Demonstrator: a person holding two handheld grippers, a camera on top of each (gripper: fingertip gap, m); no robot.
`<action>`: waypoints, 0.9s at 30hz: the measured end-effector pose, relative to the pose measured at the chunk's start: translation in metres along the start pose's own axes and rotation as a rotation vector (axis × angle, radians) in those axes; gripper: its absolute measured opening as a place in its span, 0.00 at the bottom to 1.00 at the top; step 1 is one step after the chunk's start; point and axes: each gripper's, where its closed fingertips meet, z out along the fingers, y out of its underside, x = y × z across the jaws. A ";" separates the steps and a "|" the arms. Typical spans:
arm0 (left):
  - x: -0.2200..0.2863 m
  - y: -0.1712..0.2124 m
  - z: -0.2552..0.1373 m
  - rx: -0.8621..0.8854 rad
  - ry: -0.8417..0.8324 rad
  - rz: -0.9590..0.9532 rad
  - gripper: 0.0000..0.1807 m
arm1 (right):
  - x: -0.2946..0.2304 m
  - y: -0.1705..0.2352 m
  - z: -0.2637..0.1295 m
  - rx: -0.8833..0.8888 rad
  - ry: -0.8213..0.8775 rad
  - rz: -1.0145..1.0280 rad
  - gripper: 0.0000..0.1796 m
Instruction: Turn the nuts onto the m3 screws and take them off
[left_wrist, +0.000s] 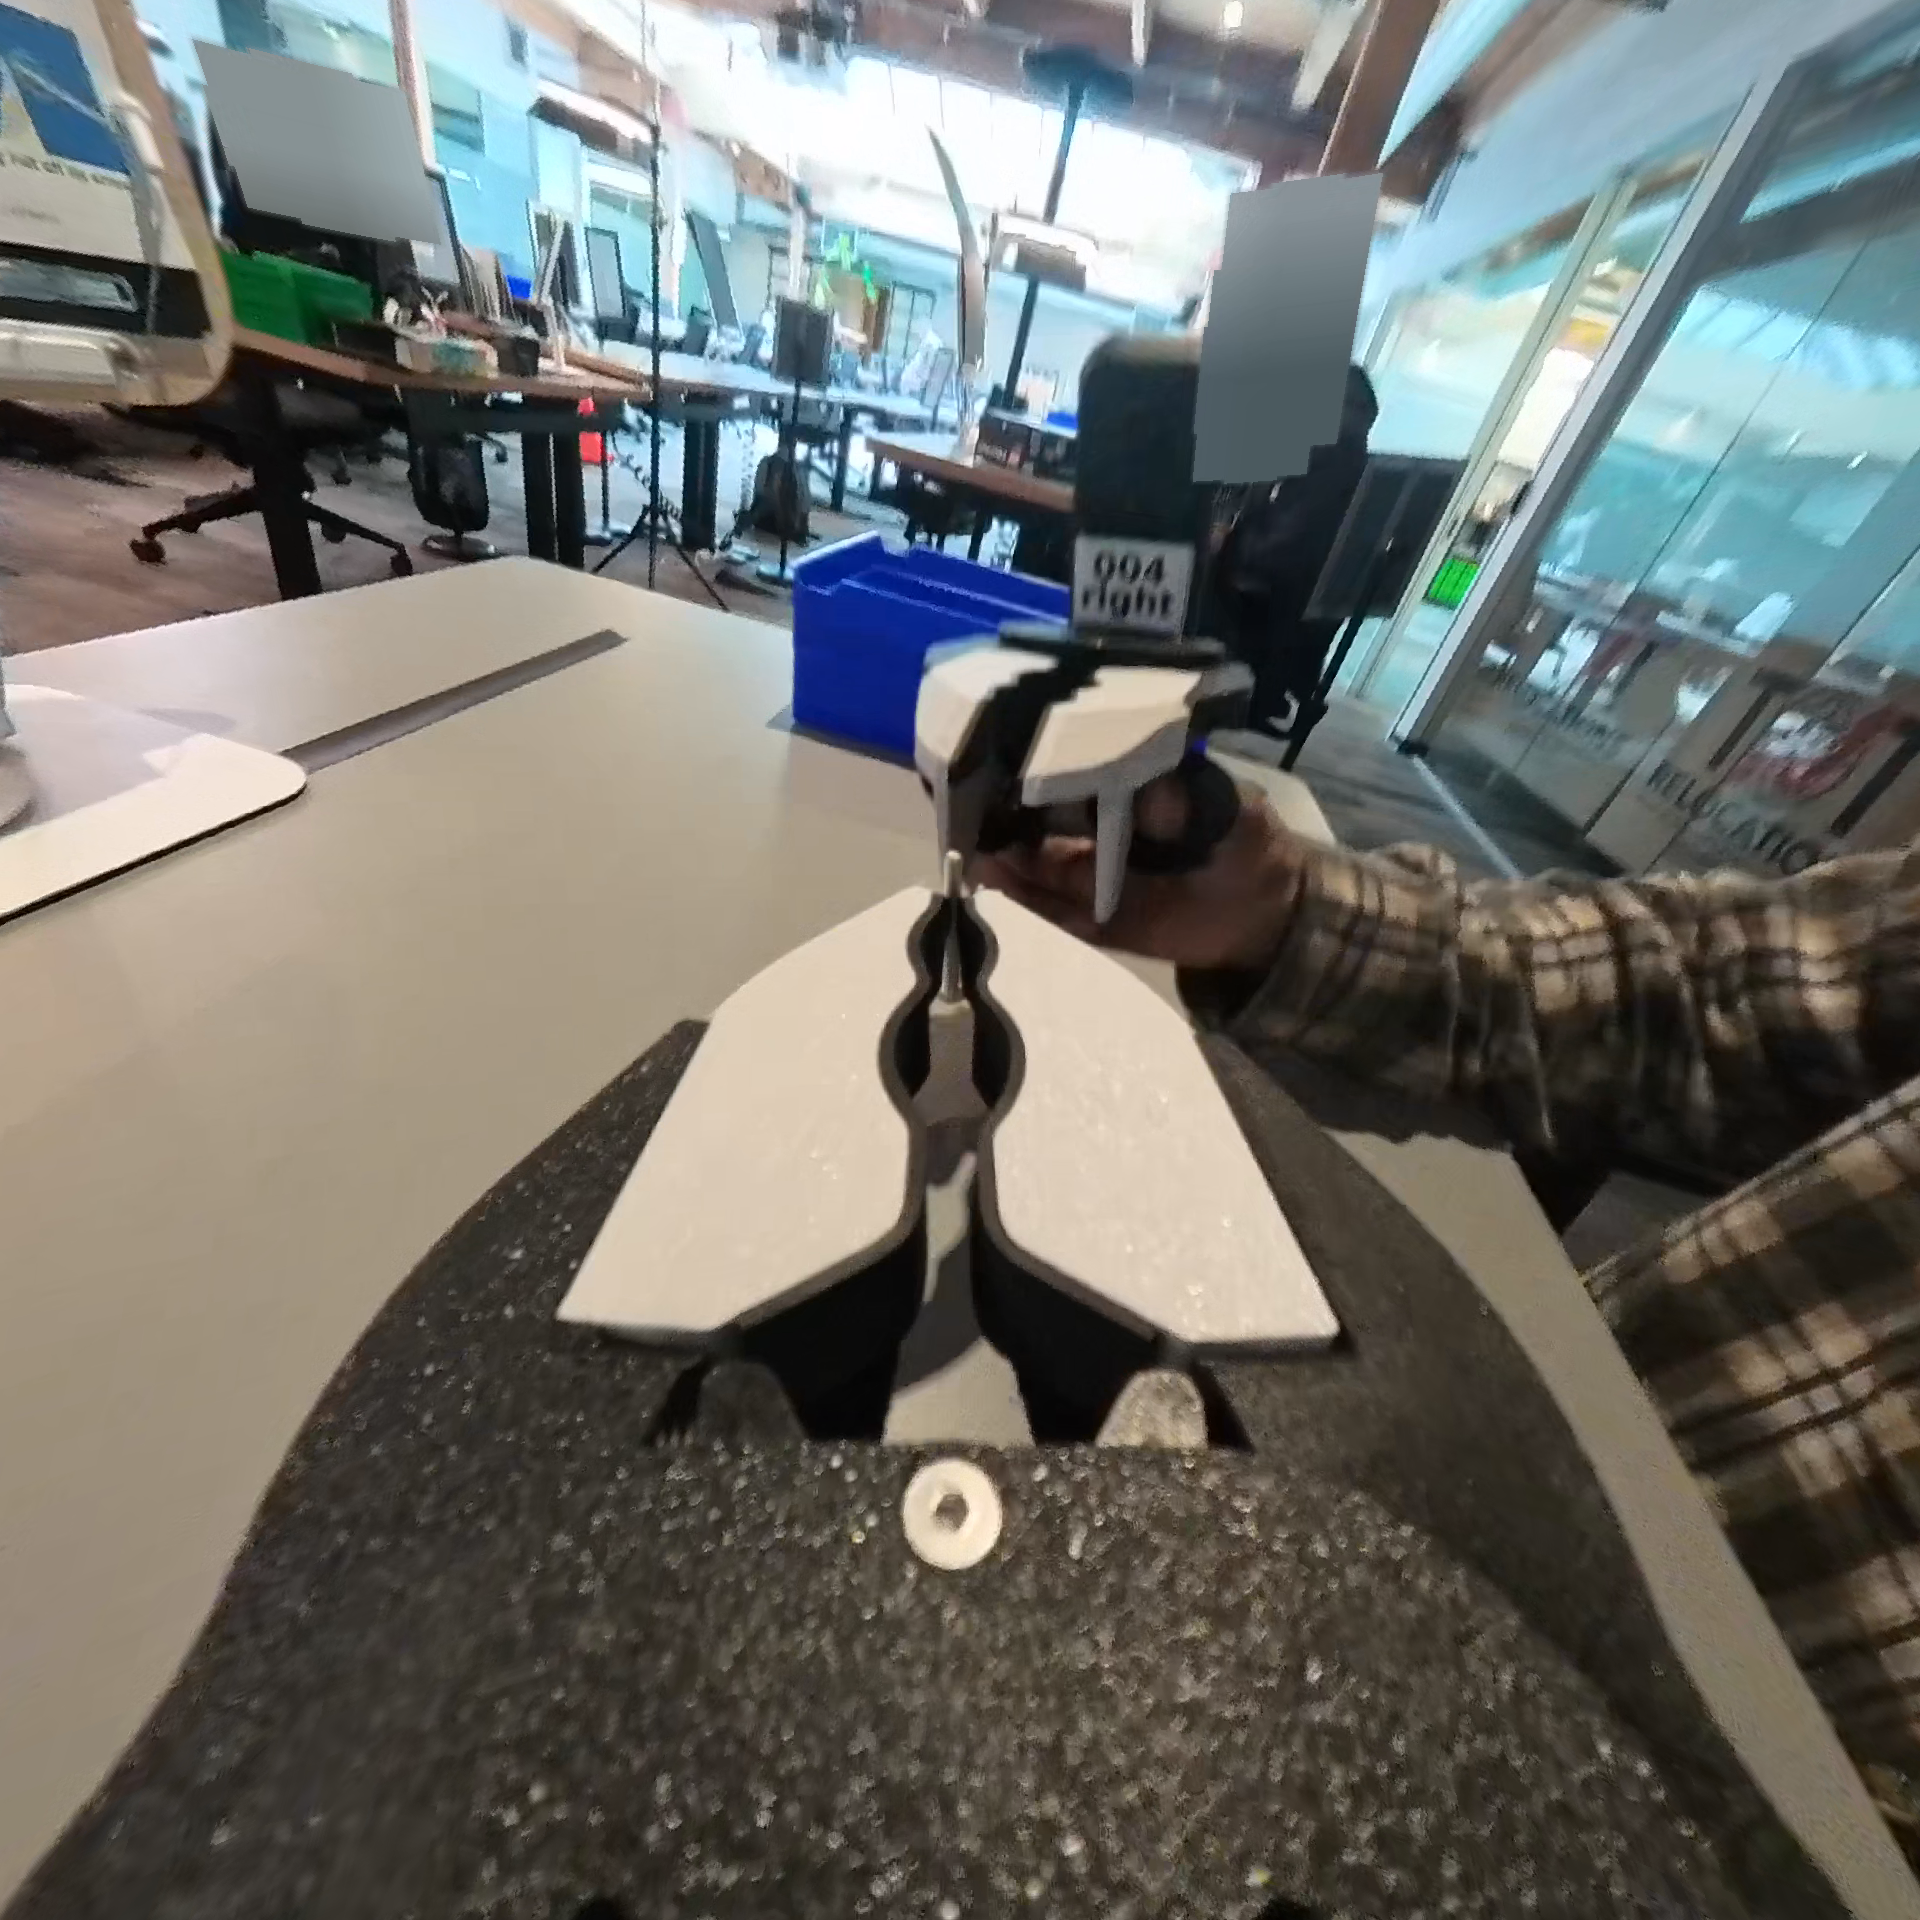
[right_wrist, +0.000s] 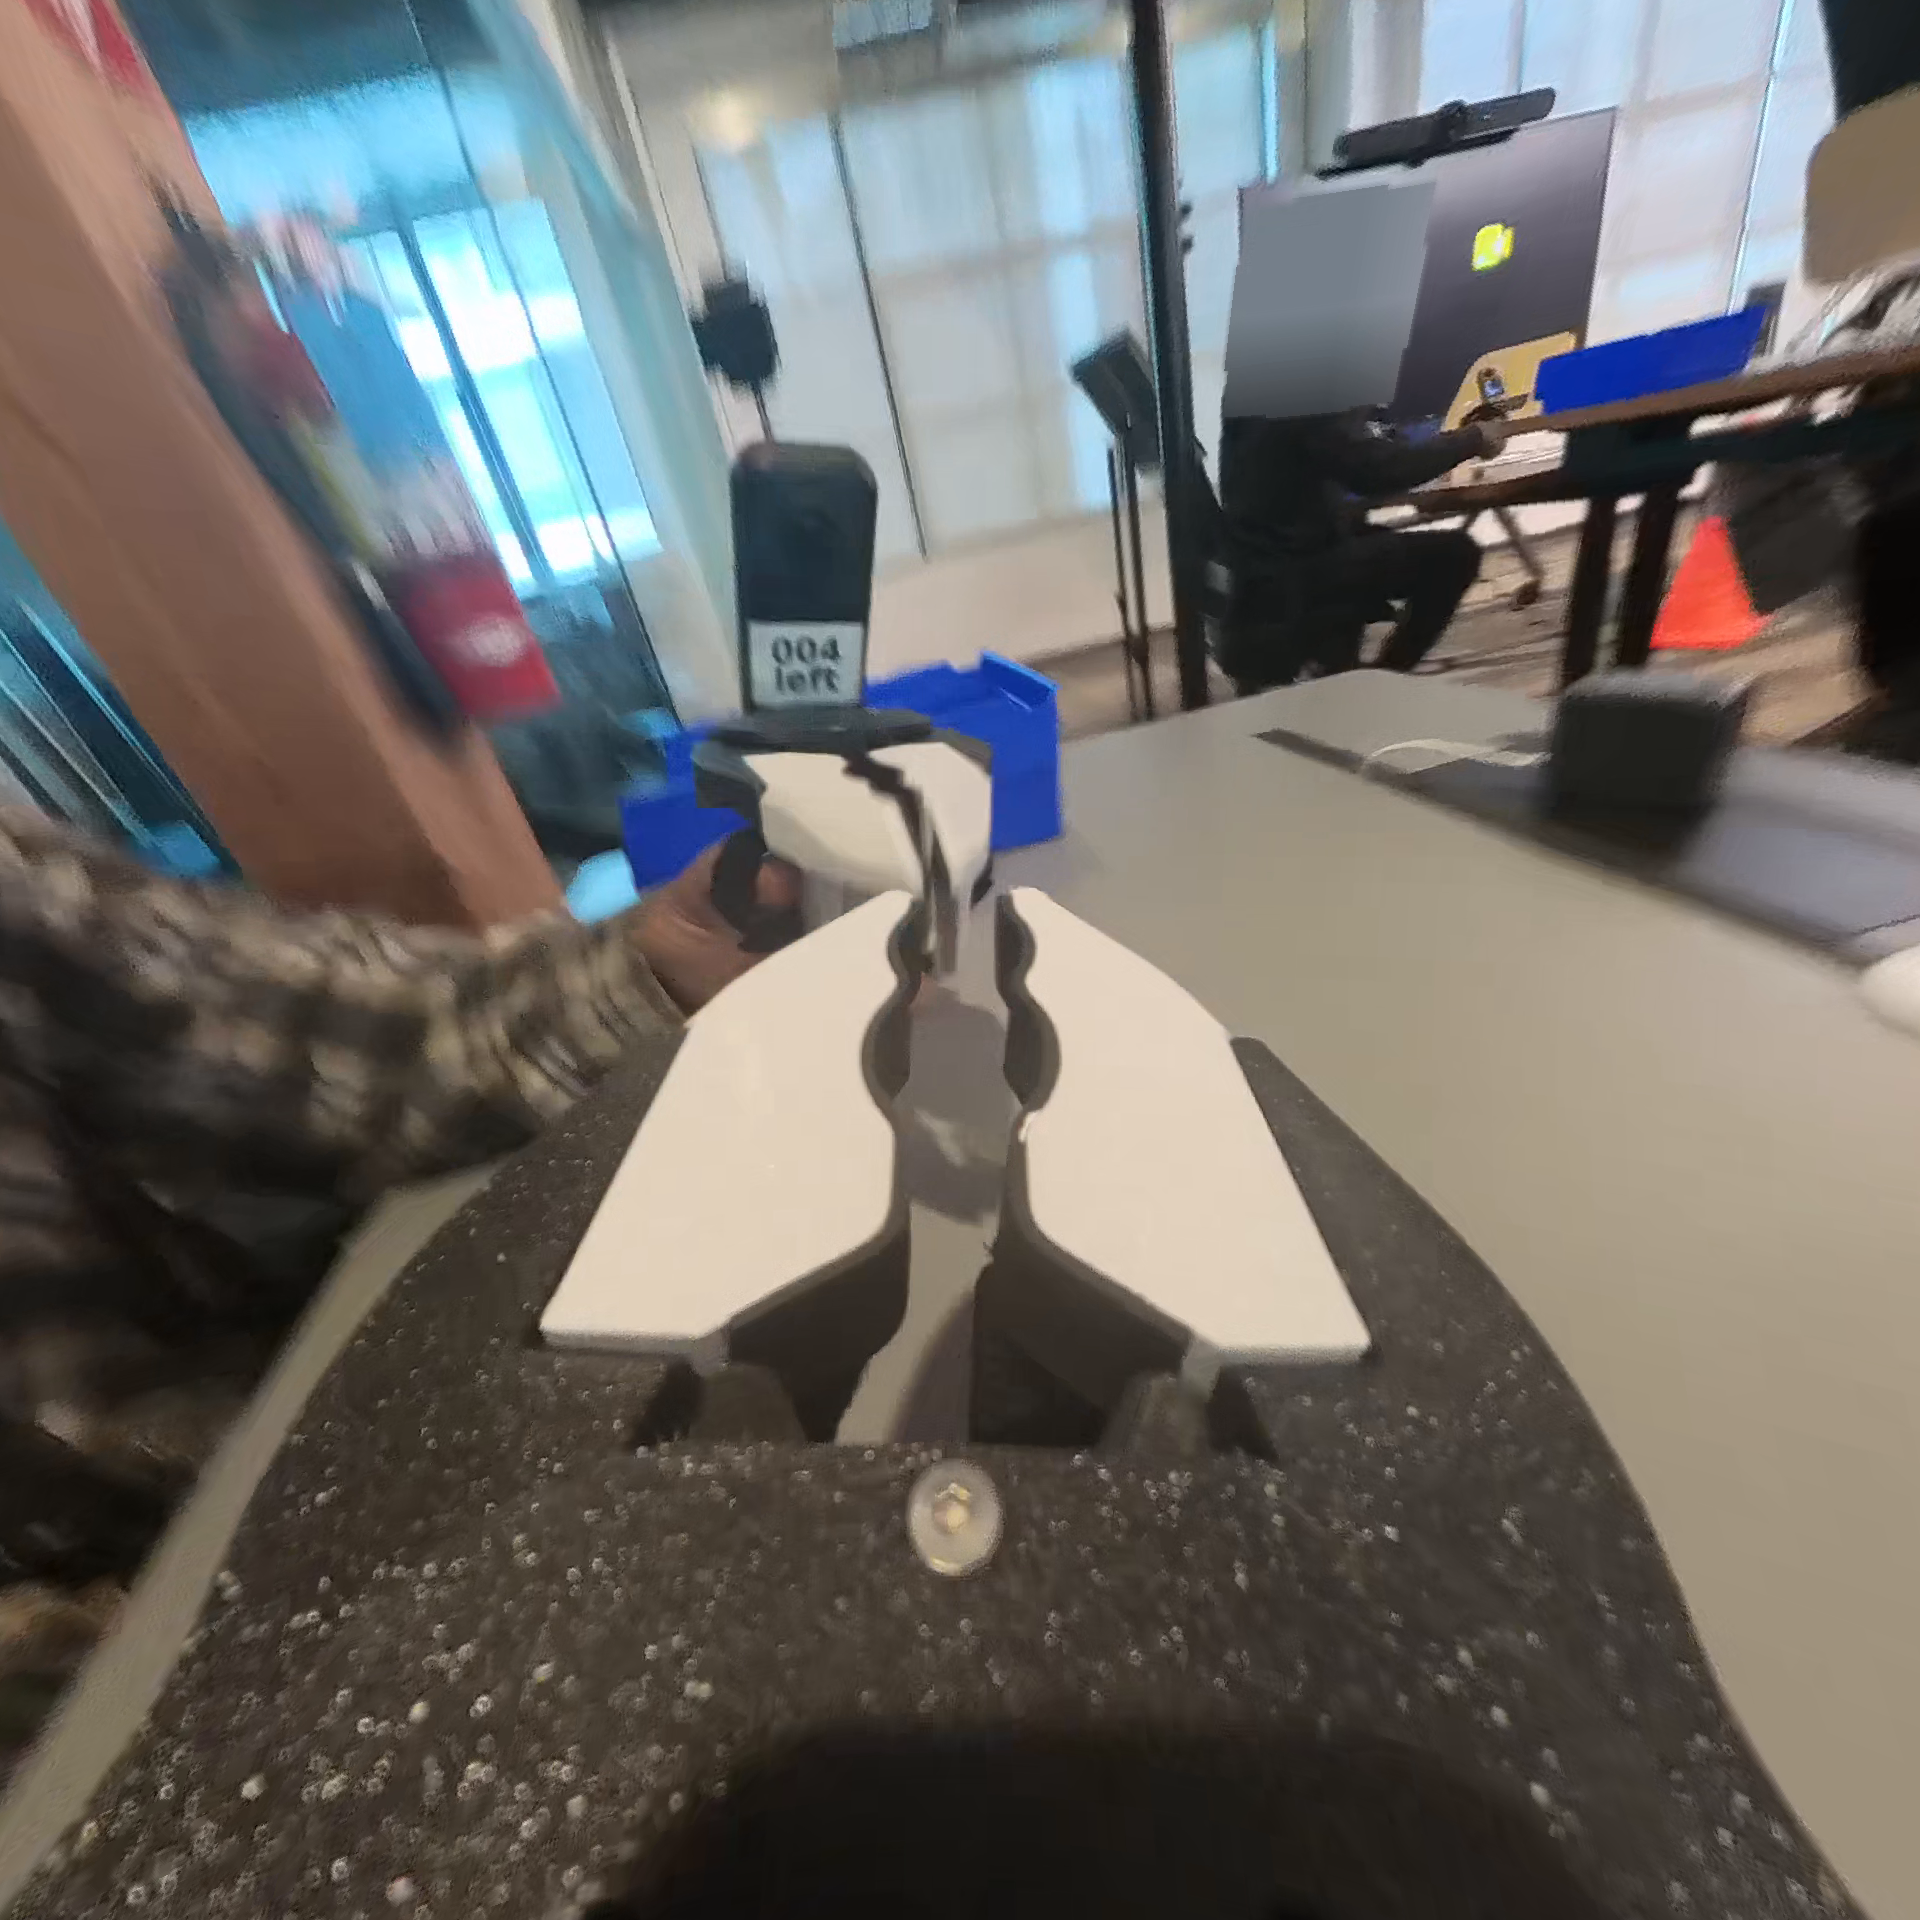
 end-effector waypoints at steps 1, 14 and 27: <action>0.001 0.002 0.002 -0.020 -0.002 0.013 0.01 | -0.001 -0.003 -0.001 -0.023 -0.002 -0.038 0.07; 0.014 0.010 0.009 -0.084 0.026 0.070 0.01 | -0.020 -0.001 0.022 -0.165 -0.080 -0.210 0.03; 0.014 0.010 0.009 -0.082 0.037 0.057 0.01 | -0.020 0.005 0.027 -0.174 -0.100 -0.201 0.00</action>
